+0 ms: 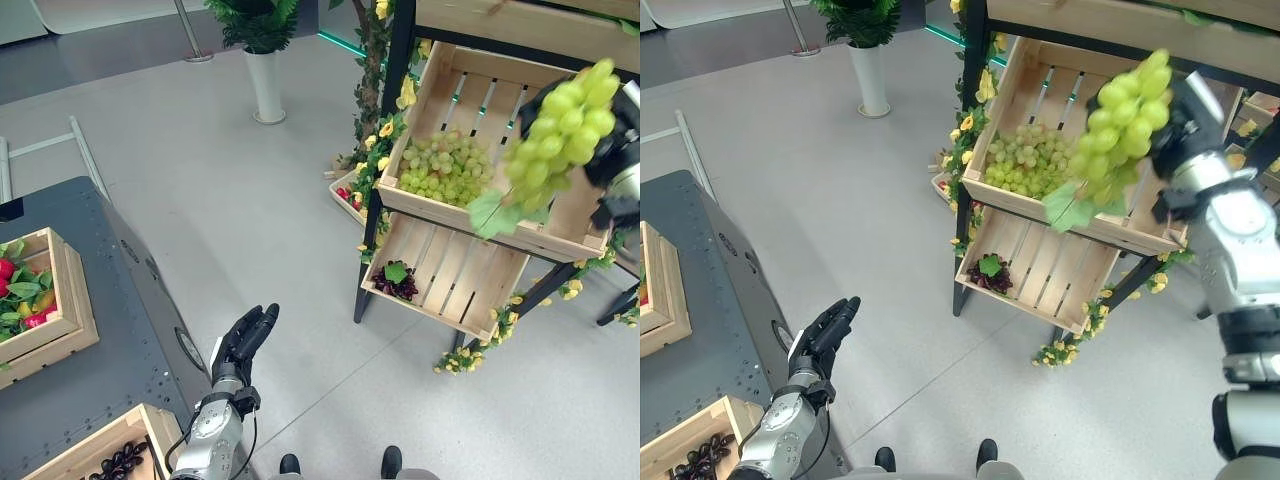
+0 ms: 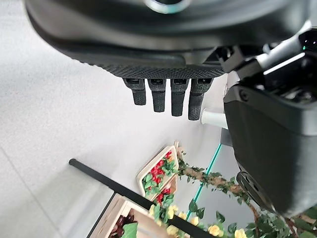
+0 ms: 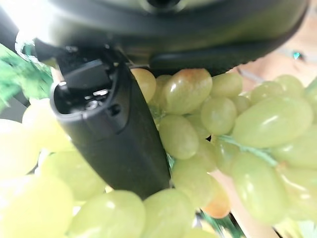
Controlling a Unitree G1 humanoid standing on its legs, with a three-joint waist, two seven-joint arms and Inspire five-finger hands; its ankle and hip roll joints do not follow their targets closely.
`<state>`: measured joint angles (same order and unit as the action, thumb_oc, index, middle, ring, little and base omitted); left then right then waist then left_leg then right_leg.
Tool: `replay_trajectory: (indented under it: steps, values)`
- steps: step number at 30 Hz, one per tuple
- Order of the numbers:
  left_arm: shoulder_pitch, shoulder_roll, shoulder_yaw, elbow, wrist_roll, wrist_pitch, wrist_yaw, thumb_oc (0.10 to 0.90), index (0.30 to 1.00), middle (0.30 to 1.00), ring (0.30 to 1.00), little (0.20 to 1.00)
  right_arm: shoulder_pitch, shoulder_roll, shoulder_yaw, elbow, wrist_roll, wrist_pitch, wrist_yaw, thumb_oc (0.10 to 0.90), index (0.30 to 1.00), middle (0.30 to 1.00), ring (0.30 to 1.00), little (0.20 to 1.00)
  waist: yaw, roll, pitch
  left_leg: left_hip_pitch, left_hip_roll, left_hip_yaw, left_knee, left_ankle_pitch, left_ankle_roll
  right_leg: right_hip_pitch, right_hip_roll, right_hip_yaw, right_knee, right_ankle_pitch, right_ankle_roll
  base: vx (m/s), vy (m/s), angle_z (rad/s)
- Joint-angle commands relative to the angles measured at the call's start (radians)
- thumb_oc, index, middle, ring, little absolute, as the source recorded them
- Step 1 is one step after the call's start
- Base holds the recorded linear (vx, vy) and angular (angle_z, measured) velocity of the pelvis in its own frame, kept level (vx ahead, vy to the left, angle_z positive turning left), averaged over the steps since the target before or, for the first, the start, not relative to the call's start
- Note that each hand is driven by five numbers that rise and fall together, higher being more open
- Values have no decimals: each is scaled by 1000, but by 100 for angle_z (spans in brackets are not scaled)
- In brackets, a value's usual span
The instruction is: Pick up the fruits from the basket on one side to the basket on the other side
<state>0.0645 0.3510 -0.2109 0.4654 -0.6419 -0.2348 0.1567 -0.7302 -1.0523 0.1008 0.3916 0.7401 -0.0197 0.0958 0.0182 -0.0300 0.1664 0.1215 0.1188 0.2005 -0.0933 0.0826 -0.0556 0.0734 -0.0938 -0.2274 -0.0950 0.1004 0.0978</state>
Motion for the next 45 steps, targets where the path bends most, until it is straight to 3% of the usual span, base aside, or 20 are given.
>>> replay_trajectory:
  steps: [1, 7, 10, 13, 19, 23, 33, 40, 43, 45]
  values:
    - [-45, 95, -56, -49, 8, -141, -6, 800, 900, 900, 900, 900, -236, -99, 72, 61, -41, -151, -95, 400, 300, 300, 300, 300, 42, -56, -110, 45, -54, -66, 6, -187, 22, 65, -29, -16, 8, -105, 10, 25, -20, 3]
    - [-40, 105, -76, -37, 0, -146, -15, 800, 900, 900, 900, 900, -394, -117, 222, 230, -144, -148, -160, 400, 300, 300, 300, 300, 61, -59, -121, 44, -49, -76, 6, -180, 14, 74, -28, -25, 8, -113, 5, 29, -20, 1]
    - [-40, 108, -88, -46, -6, -145, -8, 800, 900, 900, 900, 900, -464, -119, 303, 294, -253, -163, -206, 400, 300, 300, 300, 300, 72, -58, -123, 41, -49, -83, 6, -175, 12, 75, -28, -28, 8, -114, 5, 37, -21, 0]
    - [-41, 109, -93, -51, -10, -145, -1, 800, 900, 900, 900, 900, -513, -124, 386, 331, -442, -179, -261, 400, 300, 300, 300, 300, 82, -59, -123, 36, -50, -90, 6, -172, 11, 74, -30, -33, 8, -114, 6, 10, -5, 0]
    - [-32, 108, -103, -57, -11, -148, 16, 800, 900, 900, 900, 900, -532, -143, 508, 364, -692, -196, -304, 400, 300, 300, 300, 300, 94, -57, -120, 28, -48, -101, 6, -164, 9, 74, -32, -44, 8, -117, 7, 8, -3, 1]
    - [-29, 109, -107, -64, -19, -141, 23, 800, 900, 900, 900, 900, -518, -136, 559, 418, -806, -211, -306, 400, 300, 300, 300, 300, 109, -55, -117, 22, -46, -106, 6, -158, 9, 75, -34, -58, 8, -119, 7, -6, -6, 9]
    - [-34, 100, -111, -49, -25, -145, 28, 800, 900, 900, 900, 900, -436, -72, 554, 626, -915, -229, -328, 400, 300, 300, 300, 300, 133, -41, -111, 14, -46, -122, 6, -150, 12, 78, -36, -77, 8, -123, 3, -14, -4, 9]
    - [-32, 96, -113, -51, -36, -152, 38, 800, 900, 900, 900, 900, -372, -45, 533, 705, -988, -172, -331, 400, 300, 300, 300, 300, 136, -27, -107, 9, -47, -123, 6, -145, 14, 78, -39, -83, 8, -120, 1, -2, -1, 0]
    - [-34, 93, -111, -53, -39, -151, 43, 800, 900, 900, 900, 900, -362, -42, 535, 724, -989, -121, -288, 400, 300, 300, 300, 300, 134, -23, -105, 8, -46, -122, 6, -142, 13, 77, -39, -82, 8, -121, -1, 0, 0, 0]
    - [-34, 88, -111, -54, -35, -149, 45, 800, 900, 900, 900, 900, -351, -37, 530, 745, -949, -38, -195, 400, 300, 300, 300, 300, 132, -22, -104, 9, -46, -122, 6, -141, 13, 79, -38, -80, 8, -122, -3, 0, 0, 0]
